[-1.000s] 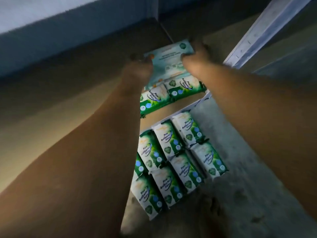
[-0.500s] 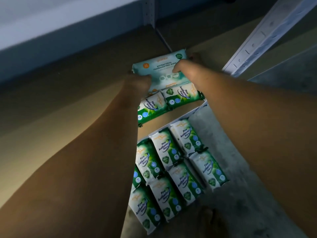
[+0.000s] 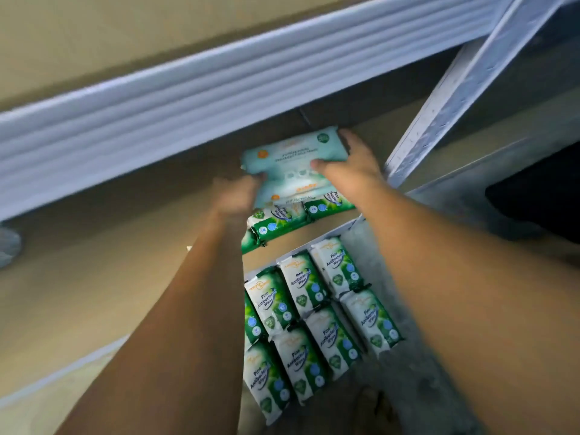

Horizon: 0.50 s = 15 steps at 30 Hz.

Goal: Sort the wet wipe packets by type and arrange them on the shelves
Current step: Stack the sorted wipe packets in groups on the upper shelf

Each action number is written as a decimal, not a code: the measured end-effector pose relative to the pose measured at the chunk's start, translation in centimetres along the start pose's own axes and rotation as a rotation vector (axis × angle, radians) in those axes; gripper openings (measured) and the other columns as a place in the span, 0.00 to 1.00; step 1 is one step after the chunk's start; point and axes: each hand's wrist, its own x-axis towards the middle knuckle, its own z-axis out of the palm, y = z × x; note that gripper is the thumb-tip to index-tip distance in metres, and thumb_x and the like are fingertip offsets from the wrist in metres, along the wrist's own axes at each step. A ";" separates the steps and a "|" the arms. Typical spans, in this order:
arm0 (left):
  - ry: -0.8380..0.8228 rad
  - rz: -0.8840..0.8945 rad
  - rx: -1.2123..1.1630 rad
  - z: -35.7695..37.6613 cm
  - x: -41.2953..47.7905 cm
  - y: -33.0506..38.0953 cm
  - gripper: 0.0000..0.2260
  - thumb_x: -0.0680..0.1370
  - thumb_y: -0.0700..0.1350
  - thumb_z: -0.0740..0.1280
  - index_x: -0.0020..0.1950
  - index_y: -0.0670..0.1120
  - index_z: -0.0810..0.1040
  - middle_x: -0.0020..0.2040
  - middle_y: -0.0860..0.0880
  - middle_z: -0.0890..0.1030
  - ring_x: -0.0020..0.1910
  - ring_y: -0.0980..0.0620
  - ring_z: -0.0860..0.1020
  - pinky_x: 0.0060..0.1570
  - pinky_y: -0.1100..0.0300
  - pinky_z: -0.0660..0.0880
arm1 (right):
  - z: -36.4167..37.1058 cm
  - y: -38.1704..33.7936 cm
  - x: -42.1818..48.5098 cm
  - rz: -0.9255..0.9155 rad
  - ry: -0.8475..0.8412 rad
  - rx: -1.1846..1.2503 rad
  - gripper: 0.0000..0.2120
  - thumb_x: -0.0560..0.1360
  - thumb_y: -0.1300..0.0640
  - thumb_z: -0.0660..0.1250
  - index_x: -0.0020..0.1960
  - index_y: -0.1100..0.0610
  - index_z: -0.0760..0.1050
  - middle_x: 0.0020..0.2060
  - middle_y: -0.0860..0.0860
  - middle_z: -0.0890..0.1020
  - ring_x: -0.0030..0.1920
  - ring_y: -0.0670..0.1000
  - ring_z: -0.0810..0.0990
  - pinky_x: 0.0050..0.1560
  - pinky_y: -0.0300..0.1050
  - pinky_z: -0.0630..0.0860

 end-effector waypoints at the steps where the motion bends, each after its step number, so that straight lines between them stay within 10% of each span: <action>1: -0.010 -0.019 -0.011 -0.5 -1.2 0.0 0.16 0.74 0.37 0.75 0.59 0.49 0.77 0.53 0.47 0.83 0.37 0.54 0.83 0.38 0.50 0.84 | -0.2 -0.3 -1.5 -0.013 0.002 -0.028 0.33 0.62 0.47 0.80 0.65 0.42 0.73 0.53 0.43 0.84 0.53 0.47 0.83 0.58 0.46 0.80; 5: -0.040 0.025 0.008 -2.0 -7.6 1.6 0.23 0.75 0.36 0.74 0.64 0.55 0.74 0.56 0.47 0.83 0.44 0.46 0.85 0.40 0.53 0.82 | -1.5 -1.5 -7.4 -0.025 0.013 -0.096 0.38 0.53 0.32 0.71 0.61 0.43 0.73 0.52 0.45 0.82 0.51 0.50 0.83 0.56 0.52 0.81; 15: -0.145 0.157 0.101 -4.3 -25.2 7.0 0.17 0.76 0.43 0.73 0.60 0.58 0.74 0.49 0.49 0.83 0.41 0.49 0.85 0.45 0.48 0.84 | -10.0 -6.9 -22.8 -0.111 0.217 -0.037 0.31 0.65 0.34 0.61 0.67 0.42 0.72 0.53 0.47 0.78 0.50 0.53 0.81 0.54 0.55 0.80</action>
